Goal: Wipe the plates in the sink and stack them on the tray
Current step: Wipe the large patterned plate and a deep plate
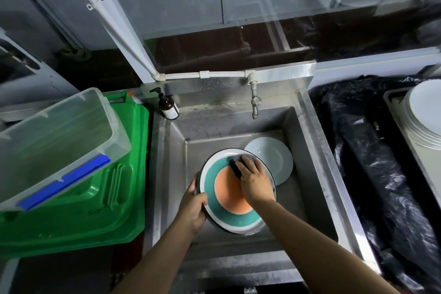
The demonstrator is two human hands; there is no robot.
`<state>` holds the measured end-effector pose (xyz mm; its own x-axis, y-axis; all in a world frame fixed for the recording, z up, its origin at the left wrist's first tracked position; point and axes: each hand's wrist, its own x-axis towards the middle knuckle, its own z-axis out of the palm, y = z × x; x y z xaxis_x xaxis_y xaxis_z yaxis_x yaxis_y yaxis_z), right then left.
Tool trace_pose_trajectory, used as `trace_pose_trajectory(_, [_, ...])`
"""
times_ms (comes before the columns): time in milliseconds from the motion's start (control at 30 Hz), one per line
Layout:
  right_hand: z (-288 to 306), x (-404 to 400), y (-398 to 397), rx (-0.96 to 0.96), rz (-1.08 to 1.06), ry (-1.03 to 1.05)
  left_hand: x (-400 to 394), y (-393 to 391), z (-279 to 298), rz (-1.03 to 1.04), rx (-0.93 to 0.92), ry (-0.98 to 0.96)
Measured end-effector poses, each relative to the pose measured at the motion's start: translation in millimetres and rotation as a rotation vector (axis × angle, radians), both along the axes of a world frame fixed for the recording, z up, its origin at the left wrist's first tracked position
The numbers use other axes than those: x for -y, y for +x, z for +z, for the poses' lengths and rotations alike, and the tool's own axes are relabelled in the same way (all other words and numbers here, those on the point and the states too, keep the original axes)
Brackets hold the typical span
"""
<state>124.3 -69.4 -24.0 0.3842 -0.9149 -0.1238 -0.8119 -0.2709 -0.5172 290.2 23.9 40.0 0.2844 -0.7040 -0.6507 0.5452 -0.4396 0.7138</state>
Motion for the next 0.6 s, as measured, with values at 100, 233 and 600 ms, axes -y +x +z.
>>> trace_pose_trajectory(100, [-5.7,-11.1,-10.7,-0.036,-0.026,0.022,-1.0,3.4,-3.9,0.045,0.016,0.003])
trace_pose_trajectory(233, [-5.7,-25.1,-10.0,-0.035,-0.027,0.016,7.8,2.3,-4.0,0.054,0.093,0.053])
trace_pose_trajectory(600, [-17.3,-41.2,-25.7,-0.078,0.088,0.04,12.8,3.5,1.3,0.012,0.172,0.151])
